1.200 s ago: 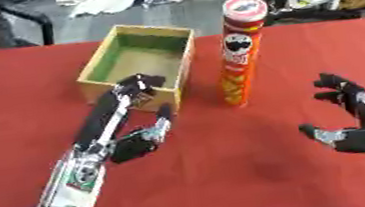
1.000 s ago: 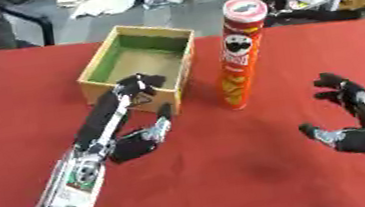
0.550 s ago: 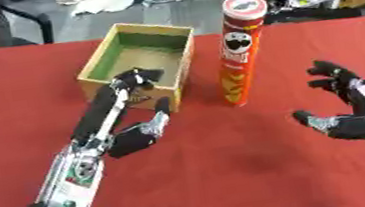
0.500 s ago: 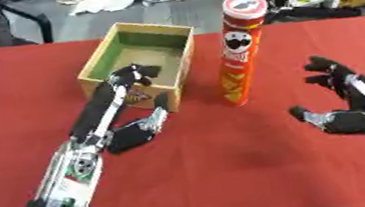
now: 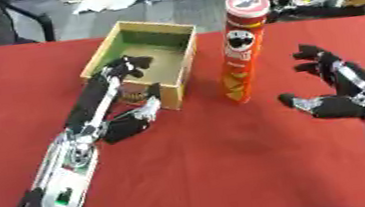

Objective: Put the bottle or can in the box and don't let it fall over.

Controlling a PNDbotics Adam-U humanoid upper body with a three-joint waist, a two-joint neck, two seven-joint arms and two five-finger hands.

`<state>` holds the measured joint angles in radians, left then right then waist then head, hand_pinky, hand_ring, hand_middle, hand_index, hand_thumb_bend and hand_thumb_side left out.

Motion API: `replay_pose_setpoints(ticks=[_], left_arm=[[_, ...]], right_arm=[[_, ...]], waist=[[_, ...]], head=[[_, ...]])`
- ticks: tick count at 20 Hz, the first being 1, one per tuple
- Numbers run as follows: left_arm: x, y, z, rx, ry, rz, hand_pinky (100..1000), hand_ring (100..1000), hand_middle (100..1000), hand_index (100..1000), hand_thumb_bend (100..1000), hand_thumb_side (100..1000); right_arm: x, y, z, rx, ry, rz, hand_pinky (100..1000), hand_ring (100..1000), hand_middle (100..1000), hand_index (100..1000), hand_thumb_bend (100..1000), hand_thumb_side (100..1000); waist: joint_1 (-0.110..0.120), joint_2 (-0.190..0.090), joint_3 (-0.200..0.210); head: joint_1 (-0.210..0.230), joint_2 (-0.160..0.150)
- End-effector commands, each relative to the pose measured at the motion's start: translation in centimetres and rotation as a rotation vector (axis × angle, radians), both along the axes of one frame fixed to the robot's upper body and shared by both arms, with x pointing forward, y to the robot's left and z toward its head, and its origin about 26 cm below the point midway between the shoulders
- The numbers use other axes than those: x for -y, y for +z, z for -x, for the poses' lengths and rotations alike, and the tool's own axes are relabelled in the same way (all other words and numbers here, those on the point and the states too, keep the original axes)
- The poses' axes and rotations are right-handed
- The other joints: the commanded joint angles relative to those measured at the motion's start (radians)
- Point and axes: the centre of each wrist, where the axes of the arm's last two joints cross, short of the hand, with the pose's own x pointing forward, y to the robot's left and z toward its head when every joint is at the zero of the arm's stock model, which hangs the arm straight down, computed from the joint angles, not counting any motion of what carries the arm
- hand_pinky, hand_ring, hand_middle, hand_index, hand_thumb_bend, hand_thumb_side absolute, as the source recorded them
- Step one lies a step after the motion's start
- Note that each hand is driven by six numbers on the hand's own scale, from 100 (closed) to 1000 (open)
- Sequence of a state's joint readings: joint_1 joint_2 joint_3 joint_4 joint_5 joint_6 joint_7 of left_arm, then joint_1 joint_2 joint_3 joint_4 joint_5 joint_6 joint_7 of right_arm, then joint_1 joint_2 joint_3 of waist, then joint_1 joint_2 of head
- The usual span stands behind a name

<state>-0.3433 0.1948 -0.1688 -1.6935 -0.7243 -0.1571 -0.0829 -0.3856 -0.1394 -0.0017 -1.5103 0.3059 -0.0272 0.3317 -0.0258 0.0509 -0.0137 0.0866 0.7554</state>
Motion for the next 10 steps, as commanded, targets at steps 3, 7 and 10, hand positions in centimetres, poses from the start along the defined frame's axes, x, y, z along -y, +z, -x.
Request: replay_pose_setpoints(ticks=[3,7,10], left_arm=[[-0.5,1.2,-0.7,0.046,0.036,-0.011,845,685,709,854,100,645],[-0.5,1.4,-1.2,0.055,0.055,-0.01,846,689,713,857,100,645],[-0.5,1.7,-1.6,0.063,0.067,-0.018,846,690,715,859,100,645]], right_arm=[[0.0,0.9,-1.2,0.036,0.002,0.006,998,883,900,1000,534,228],[-0.3,1.0,-1.9,0.046,-0.004,-0.005,998,882,898,1000,536,233],[-0.5,1.0,-2.5,0.051,-0.01,-0.014,998,881,896,1000,537,234]], waist=[[0.004,-0.013,0.005],[0.005,-0.012,0.009],[0.006,-0.012,0.011]], head=[[-0.002,0.005],[-0.002,0.006],[-0.004,0.006]])
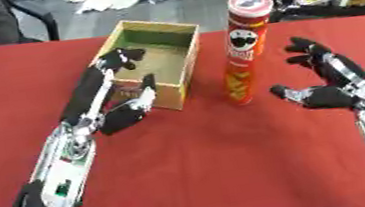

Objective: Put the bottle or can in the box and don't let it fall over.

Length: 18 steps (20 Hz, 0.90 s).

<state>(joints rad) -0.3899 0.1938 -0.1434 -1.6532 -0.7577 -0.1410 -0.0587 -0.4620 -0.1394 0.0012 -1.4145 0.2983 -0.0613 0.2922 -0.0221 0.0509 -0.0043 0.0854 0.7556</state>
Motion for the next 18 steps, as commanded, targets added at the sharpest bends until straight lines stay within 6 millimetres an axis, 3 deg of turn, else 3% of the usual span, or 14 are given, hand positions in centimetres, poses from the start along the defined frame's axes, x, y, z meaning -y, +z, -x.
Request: replay_pose_setpoints(ticks=[1,18], left_arm=[[-0.2,1.1,-0.5,0.038,0.018,-0.009,846,691,716,859,100,644],[-1.1,1.7,-2.6,0.041,0.084,-0.025,848,697,722,861,100,650]], right_arm=[[0.1,0.9,-0.7,0.029,-0.011,-0.006,998,881,896,1000,538,236],[-2.5,0.3,-3.1,0.021,-0.067,-0.057,998,877,890,1000,536,254]], waist=[[0.002,-0.012,0.003],[0.011,-0.004,0.022]], head=[[-0.003,0.006],[-0.014,0.004]])
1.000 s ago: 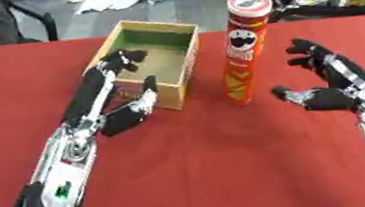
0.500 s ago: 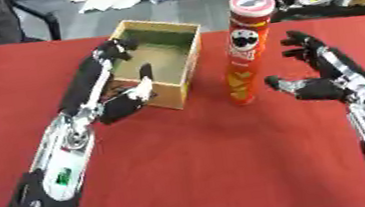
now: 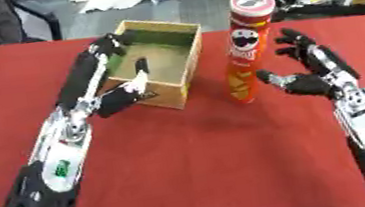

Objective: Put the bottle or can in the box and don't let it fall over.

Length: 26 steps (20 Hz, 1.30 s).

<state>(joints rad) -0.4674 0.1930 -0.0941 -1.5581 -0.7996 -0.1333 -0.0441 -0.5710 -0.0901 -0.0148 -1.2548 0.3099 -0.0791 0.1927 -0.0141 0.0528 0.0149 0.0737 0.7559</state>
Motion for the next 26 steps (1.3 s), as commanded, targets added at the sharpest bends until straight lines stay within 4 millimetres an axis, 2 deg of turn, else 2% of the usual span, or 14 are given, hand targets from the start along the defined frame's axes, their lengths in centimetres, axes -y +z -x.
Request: replay_pose_setpoints(ticks=[1,11,26], left_arm=[[-0.4,1.2,-0.5,0.032,0.018,-0.003,848,697,723,861,100,651],[-1.0,1.6,-1.2,0.035,0.056,-0.011,850,703,730,864,100,655],[-1.4,1.5,-2.6,0.015,0.068,-0.021,853,707,732,863,100,654]], right_arm=[[-0.5,0.7,-0.6,0.025,-0.015,-0.001,998,877,890,1000,535,255],[-2.2,0.2,-1.4,0.013,-0.05,-0.032,998,876,888,1000,534,271],[-3.2,-0.6,-2.3,-0.001,-0.142,-0.027,997,875,885,1000,544,286]], waist=[[0.004,-0.005,0.004],[0.005,-0.001,0.016],[0.001,-0.002,0.029]], head=[[-0.004,0.003],[-0.015,0.0],[-0.023,-0.006]])
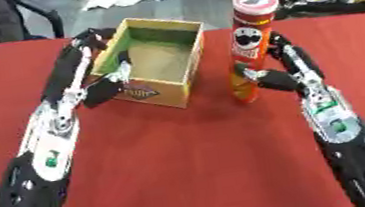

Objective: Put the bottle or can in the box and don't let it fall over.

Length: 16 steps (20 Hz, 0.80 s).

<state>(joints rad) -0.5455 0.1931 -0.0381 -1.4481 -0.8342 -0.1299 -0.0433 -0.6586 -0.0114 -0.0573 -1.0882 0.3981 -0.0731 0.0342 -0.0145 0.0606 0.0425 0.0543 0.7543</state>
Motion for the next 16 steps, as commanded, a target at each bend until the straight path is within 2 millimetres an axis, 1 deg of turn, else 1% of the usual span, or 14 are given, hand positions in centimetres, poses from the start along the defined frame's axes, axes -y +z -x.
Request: replay_pose_setpoints(ticks=[1,16], left_arm=[[-0.4,1.1,-0.4,0.032,0.005,-0.003,853,708,732,862,100,654],[-0.9,1.4,-1.3,0.03,0.026,0.003,856,707,725,857,100,655]], right_arm=[[-0.3,0.9,-0.5,0.025,-0.012,-0.002,997,875,885,1000,543,287],[-1.6,0.4,-1.0,0.0,-0.07,-0.038,998,869,878,1000,536,307]], waist=[[0.001,-0.01,0.002],[0.001,-0.01,0.007]], head=[[-0.005,-0.004],[-0.01,-0.007]])
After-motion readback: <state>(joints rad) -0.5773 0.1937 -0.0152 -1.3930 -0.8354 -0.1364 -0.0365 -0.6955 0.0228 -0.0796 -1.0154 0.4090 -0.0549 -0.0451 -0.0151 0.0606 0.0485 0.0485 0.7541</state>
